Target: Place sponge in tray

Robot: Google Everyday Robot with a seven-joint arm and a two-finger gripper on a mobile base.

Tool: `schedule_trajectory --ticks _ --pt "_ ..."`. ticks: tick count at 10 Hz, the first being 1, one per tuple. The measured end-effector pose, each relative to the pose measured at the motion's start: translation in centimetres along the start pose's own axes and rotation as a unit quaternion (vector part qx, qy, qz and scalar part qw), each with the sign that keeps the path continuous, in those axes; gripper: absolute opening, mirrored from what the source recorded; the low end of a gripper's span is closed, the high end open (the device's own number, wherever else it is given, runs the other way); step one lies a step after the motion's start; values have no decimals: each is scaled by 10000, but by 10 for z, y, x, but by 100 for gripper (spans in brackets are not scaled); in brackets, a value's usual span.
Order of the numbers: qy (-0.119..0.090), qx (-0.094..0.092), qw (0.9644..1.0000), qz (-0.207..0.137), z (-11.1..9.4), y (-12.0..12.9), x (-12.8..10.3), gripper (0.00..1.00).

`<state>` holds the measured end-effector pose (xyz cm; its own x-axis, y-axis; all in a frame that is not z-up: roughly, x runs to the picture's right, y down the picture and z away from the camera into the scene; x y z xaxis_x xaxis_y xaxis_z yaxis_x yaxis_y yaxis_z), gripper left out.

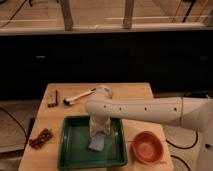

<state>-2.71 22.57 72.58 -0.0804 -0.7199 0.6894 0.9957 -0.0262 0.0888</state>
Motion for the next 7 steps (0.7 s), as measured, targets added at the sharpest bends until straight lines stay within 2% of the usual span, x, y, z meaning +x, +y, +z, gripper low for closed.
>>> schedule_trajectory --ticks 7 --pt "-88 -68 9999 -82 -3 3 4 80"
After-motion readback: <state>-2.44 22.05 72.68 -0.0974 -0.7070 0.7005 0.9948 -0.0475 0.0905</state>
